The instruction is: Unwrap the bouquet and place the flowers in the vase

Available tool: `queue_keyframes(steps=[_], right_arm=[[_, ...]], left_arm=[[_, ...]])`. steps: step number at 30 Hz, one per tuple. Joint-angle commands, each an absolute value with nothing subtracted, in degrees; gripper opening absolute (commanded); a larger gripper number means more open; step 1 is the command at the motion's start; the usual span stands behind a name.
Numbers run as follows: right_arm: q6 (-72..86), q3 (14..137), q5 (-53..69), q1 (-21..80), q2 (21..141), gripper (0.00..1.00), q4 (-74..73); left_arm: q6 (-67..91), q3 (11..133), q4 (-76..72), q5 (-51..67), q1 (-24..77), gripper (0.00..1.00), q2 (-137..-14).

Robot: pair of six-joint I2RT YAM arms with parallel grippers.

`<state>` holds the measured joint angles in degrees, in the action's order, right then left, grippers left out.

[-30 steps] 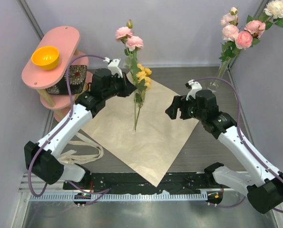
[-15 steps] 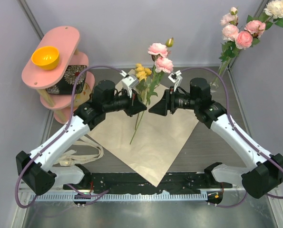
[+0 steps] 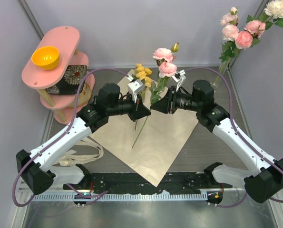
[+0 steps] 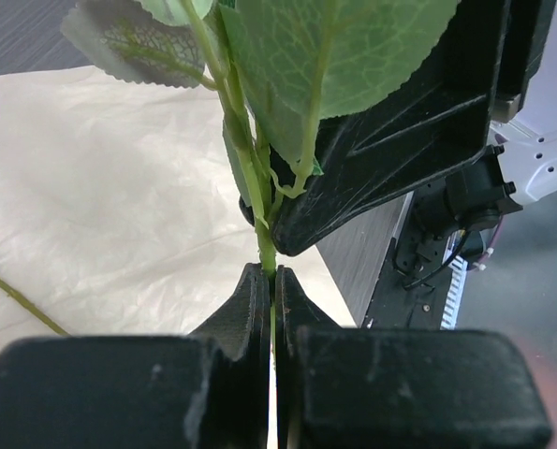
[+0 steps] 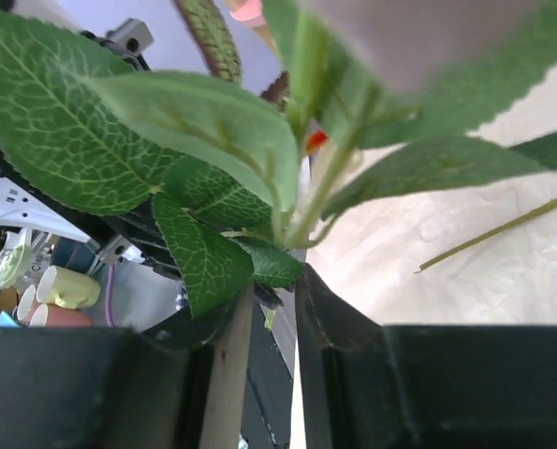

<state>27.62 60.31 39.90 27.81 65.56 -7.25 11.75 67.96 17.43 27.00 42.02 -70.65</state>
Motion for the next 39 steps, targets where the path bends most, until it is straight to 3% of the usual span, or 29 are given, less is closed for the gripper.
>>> queue_keyframes(steps=[1, 2, 6, 11, 13, 14, 17, 19, 20, 22, 23, 28, 31, 35, 39], right_arm=[[29.0, 60.0, 38.3, 27.9, 63.5, 0.28, -1.5], [29.0, 59.8, 39.0, 27.9, 63.5, 0.27, -0.9], [28.3, 59.7, 39.6, 27.9, 63.5, 0.06, -1.5], [28.8, 58.7, 39.1, 27.9, 63.3, 0.01, 1.4], [27.5, 59.4, 35.1, 27.9, 62.8, 0.01, 0.4], [26.4, 59.7, 32.7, 27.9, 62.1, 0.01, -1.7], [21.2, 61.8, 17.0, 27.9, 59.2, 0.01, -8.1], [18.6, 62.7, 5.0, 27.9, 56.5, 0.01, -11.6], [18.2, 62.7, -8.8, 27.9, 55.6, 0.01, -12.3], [15.7, 62.6, -20.9, 27.9, 53.4, 0.01, -13.1], [14.4, 62.7, -32.8, 27.9, 53.1, 0.01, -13.1], [2.6, 65.3, -55.3, 26.5, 54.9, 0.01, -5.2], [-2.2, 66.3, -55.9, 21.2, 56.8, 0.01, 1.5], [1.0, 68.5, -45.6, 6.8, 60.6, 0.01, 4.9], [-1.5, 74.2, -45.7, 2.1, 66.7, 0.01, 9.7]], left_arm=[[10.8, 68.6, 17.0, 28.7, 42.9, 0.00, -70.5], [10.8, 68.8, 17.2, 28.7, 42.8, 0.00, -70.5], [11.2, 70.1, 19.2, 27.5, 42.8, 0.00, -70.8], [11.6, 72.3, 20.7, 29.2, 42.9, 0.01, -70.7], [11.9, 73.9, 23.0, 27.6, 42.8, 0.16, -70.5], [12.1, 74.4, 23.9, 26.3, 42.8, 0.41, -70.3], [12.4, 77.7, 28.6, 20.6, 42.8, 0.70, -68.8], [12.0, 79.6, 32.2, 16.7, 42.7, 0.74, -67.2], [12.0, 80.2, 33.2, 15.1, 42.6, 0.77, -66.5], [11.6, 80.7, 35.3, 11.0, 42.6, 0.80, -64.8], [10.8, 80.6, 35.7, 10.0, 42.5, 0.82, -64.3], [9.1, 76.9, 36.2, 3.7, 42.5, 0.83, -61.9], [9.6, 74.3, 34.8, 3.2, 42.5, 0.83, -60.7], [10.6, 72.0, 33.5, 4.7, 41.3, 0.83, -59.7], [9.4, 70.6, 33.1, 2.6, 40.7, 0.85, -58.6]])
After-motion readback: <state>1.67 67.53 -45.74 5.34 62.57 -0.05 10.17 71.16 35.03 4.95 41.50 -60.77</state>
